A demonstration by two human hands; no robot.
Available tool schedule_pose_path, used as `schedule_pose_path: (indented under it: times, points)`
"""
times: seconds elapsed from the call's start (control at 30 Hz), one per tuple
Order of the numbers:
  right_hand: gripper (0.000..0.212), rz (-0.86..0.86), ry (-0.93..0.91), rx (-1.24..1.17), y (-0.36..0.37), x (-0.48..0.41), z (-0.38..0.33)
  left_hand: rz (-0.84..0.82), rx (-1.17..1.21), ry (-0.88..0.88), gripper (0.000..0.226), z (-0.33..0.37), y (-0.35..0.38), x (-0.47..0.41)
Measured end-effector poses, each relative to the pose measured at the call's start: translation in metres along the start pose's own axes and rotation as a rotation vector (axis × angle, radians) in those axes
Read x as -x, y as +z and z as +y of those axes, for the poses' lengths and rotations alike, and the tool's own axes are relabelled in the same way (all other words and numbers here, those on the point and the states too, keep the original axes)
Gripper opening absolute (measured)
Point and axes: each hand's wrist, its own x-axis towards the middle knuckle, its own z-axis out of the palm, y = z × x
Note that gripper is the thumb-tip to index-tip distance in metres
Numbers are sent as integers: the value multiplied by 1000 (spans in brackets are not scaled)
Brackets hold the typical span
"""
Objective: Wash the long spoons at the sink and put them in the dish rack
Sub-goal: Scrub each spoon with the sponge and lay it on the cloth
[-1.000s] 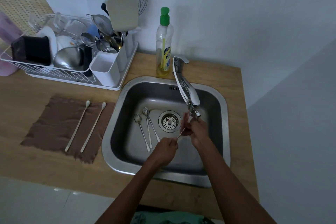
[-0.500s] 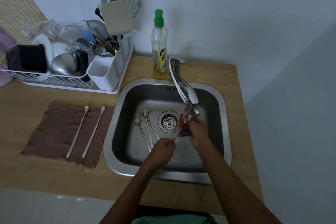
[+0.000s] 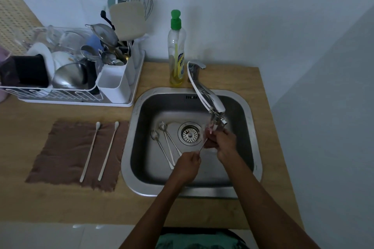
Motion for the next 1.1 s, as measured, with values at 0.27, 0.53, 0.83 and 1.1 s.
schedule_pose_path:
  times: [0.27, 0.53, 0.83, 1.1]
  points:
    - [6, -62, 31, -1, 6, 9, 1, -120, 22, -54, 40, -7, -5, -4]
    - [13, -176, 59, 78, -1, 10, 11, -244, -24, -67, 35, -15, -1, -18]
    - [23, -119, -60, 469, -11, 17, -6, 124, -155, 113, 25, -1, -41, -85]
    - [25, -213, -124, 612, -12, 21, -16, -54, -212, 213, 32, 37, -35, -153]
